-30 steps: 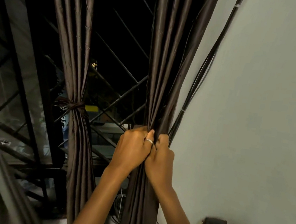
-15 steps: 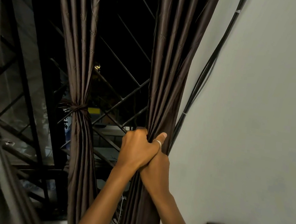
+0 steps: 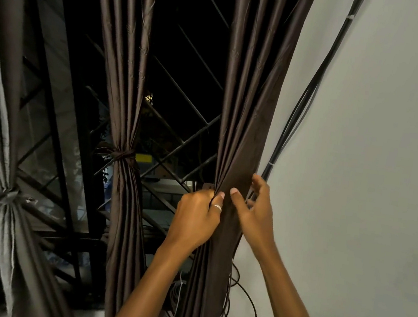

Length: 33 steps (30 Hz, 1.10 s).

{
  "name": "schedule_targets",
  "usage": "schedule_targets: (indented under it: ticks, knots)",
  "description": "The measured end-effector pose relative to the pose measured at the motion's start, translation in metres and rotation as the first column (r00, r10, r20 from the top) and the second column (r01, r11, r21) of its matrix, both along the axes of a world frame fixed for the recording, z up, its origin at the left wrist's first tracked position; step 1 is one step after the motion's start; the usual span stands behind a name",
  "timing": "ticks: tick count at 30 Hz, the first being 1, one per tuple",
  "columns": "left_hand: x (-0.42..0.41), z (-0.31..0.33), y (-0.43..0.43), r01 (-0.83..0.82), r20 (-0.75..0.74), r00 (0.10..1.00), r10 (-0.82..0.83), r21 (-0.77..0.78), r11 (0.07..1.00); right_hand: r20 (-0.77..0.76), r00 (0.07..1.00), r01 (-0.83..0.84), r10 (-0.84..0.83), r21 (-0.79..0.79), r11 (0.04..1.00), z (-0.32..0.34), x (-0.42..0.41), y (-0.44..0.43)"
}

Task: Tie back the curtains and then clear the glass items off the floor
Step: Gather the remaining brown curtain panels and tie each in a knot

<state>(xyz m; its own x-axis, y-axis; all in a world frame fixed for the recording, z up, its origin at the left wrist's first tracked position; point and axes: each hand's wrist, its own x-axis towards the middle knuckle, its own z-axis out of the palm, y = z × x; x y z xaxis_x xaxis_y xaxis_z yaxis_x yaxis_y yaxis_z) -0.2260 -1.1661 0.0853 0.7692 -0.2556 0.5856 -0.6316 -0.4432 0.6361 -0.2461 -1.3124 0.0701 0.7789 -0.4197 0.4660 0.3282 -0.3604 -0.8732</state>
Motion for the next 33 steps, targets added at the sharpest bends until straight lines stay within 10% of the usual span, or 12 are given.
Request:
schedule_targets:
  ticks: [9,15,19,24,27,33]
  knots:
    - [0.003,-0.004,0.023,0.277,-0.302,0.878,-0.371,-0.313,0.909,-0.125,0.728,-0.546,0.674,0.487,0.681,0.022,0.042,-0.058]
    - [-0.002,0.004,0.025,0.309,-0.375,0.774,-0.510,-0.480,0.821,-0.161,0.589,-0.597,0.792,0.574,0.561,0.014,0.054,-0.052]
    - [0.008,0.000,0.033,0.248,-0.329,0.860,-0.390,-0.400,0.882,-0.219,0.702,-0.539,0.678,0.458,0.707,0.018,0.050,-0.052]
    - [0.015,-0.011,0.020,-0.136,0.042,0.989,0.139,-0.074,0.988,-0.291,0.936,-0.208,0.200,0.002,0.978,0.023,0.031,-0.029]
    - [0.001,-0.018,-0.001,-0.198,0.110,0.973,0.203,-0.054,0.979,-0.122,0.988,0.053,-0.093,-0.298,0.953,0.013,0.022,-0.006]
    - [-0.025,-0.036,-0.027,-0.224,0.115,0.965,0.237,-0.116,0.968,-0.095,0.983,0.092,-0.156,-0.479,0.873,0.005,0.005,0.012]
